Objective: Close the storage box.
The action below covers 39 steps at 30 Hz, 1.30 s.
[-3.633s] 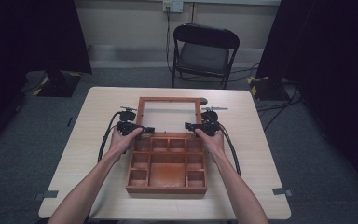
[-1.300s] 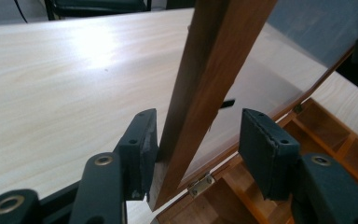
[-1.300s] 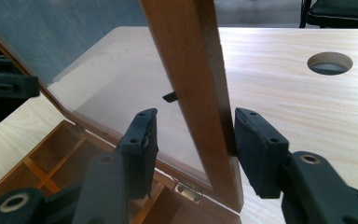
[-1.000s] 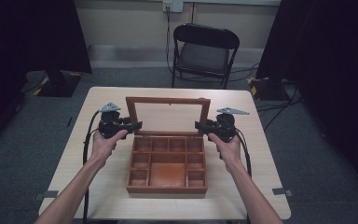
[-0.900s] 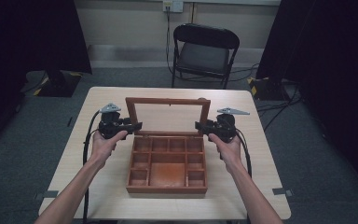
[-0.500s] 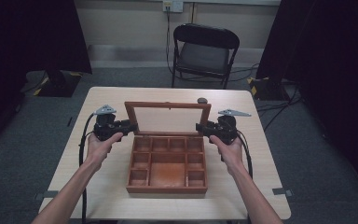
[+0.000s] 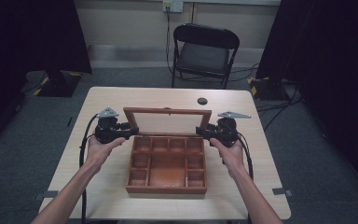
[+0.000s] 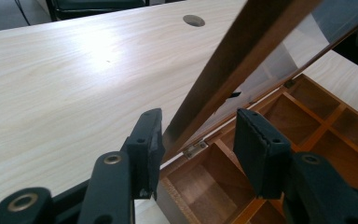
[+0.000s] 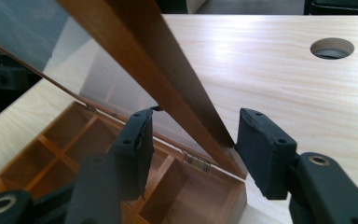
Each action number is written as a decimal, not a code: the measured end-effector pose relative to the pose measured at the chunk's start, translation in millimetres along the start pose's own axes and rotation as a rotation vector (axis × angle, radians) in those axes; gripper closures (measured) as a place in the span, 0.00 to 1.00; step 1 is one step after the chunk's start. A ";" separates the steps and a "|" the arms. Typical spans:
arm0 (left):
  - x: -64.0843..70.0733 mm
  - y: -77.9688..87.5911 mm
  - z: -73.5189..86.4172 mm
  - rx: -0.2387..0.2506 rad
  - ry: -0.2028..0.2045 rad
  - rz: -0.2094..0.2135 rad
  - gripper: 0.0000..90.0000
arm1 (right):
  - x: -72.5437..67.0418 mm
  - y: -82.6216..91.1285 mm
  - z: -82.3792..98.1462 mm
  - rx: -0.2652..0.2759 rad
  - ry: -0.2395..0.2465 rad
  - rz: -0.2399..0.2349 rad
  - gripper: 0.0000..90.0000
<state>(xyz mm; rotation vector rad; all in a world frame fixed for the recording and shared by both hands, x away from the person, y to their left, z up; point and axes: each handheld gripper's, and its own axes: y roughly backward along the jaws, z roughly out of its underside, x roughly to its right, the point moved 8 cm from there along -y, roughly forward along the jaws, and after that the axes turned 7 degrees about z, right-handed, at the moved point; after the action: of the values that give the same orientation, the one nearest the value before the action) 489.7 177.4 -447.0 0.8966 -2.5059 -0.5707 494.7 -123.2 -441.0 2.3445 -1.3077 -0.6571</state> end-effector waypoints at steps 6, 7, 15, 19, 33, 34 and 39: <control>2.4 2.6 2.2 0.001 -0.004 0.000 0.60 | -1.1 1.7 4.2 -0.008 0.006 -0.007 0.50; 2.4 5.5 3.1 0.002 -0.011 0.008 0.64 | -1.5 2.1 6.2 -0.014 0.005 -0.008 0.49; 7.3 9.9 6.6 0.006 -0.013 0.023 0.66 | -2.4 -2.4 16.6 -0.039 0.014 -0.001 0.47; 7.8 10.6 10.3 0.011 0.001 0.030 0.64 | -3.2 0.6 18.9 -0.048 0.022 -0.006 0.46; 12.9 5.8 12.1 0.001 0.026 0.056 0.41 | 22.8 28.1 28.9 -0.053 -0.011 0.043 0.32; 13.4 5.4 12.5 0.000 0.026 0.060 0.40 | 24.5 30.3 30.0 -0.057 -0.012 0.046 0.32; 14.6 6.2 13.1 -0.007 0.020 0.060 0.36 | 31.4 40.7 28.7 -0.039 -0.021 0.063 0.33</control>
<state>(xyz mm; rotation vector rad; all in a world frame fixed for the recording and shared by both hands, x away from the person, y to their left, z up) 469.6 175.1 -451.2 0.8174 -2.5021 -0.5485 465.0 -173.3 -449.8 2.2618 -1.3599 -0.6829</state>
